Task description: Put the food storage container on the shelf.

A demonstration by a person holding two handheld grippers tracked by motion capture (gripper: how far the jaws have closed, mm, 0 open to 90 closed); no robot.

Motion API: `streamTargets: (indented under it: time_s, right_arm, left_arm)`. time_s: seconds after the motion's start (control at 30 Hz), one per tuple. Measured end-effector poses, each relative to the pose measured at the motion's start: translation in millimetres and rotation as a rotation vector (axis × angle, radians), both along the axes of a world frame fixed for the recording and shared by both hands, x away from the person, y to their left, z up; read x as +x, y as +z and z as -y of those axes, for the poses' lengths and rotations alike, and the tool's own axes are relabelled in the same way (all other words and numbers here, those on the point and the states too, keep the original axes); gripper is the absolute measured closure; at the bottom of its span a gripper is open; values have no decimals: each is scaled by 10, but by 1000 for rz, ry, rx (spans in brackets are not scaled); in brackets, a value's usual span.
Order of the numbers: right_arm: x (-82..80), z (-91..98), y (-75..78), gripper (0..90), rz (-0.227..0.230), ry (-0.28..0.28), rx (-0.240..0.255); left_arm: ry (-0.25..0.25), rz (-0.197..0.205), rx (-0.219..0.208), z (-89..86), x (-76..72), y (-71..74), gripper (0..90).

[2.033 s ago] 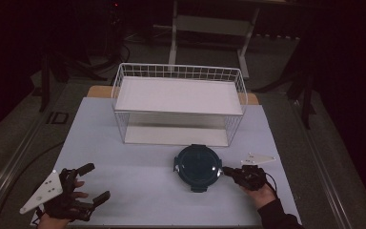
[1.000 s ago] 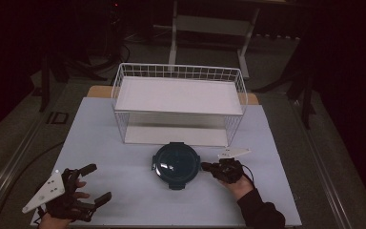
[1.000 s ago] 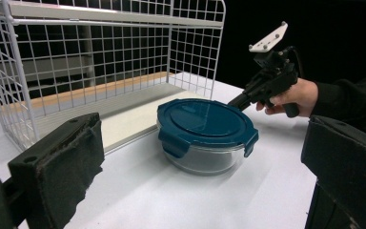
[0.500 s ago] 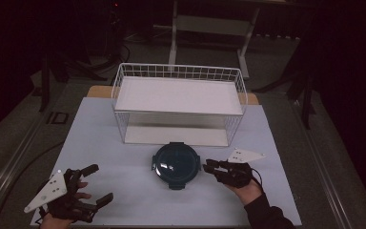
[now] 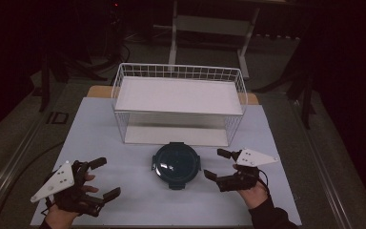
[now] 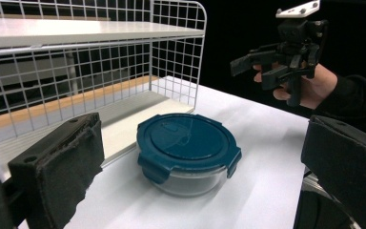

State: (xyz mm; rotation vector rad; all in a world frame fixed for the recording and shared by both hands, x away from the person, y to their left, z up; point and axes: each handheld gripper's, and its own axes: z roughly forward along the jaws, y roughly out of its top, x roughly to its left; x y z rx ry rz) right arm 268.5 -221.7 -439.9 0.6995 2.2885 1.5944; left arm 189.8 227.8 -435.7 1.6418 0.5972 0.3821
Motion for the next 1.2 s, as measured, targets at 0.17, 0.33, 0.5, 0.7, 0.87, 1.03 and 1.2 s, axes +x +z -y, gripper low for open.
streamTargets:
  time_s: [0.17,0.33,0.5,0.7,0.87,1.03,1.2]
  right_arm:
    - [-6,-14,115,163,12,12,9]
    - [-30,-20,158,189,40,-1,21]
    - [-40,-8,188,142,50,-50,38]
    - [29,-55,117,104,-1,-43,48]
    - [55,-122,44,102,-2,-66,34]
    - [40,-156,-2,103,-12,-55,19]
    - [-2,-164,-14,108,-7,-52,8]
  left_arm:
    - [-26,-40,18,143,166,114,9]
    - [-8,-101,23,288,349,175,9]
    - [-7,-171,38,429,550,162,9]
    - [-22,-286,92,587,751,67,21]
    - [-12,-399,76,659,926,-94,34]
    - [-17,-599,31,659,1131,-290,43]
    - [-22,-758,36,698,1251,-450,43]
